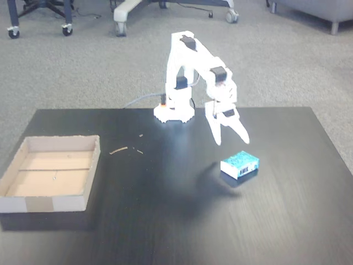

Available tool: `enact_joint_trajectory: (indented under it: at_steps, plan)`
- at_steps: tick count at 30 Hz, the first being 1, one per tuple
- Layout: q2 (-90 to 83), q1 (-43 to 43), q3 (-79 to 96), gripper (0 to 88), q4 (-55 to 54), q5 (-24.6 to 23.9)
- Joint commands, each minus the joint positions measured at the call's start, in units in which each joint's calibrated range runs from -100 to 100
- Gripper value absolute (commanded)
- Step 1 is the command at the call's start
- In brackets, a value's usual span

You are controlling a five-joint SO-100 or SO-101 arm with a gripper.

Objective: Pick the green block and drop it in the box on the right.

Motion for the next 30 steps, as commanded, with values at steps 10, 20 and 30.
enact_joint_trajectory:
  at_steps: [10,20,30]
  plan:
    - [36.1,0.5,-43.6,50.7,12.9,4.4]
    - [46.6,0.2,-61.1,30.8,27.2,8.5]
    - [1.1,5.2,-27.3,26.9,23.8,7.5]
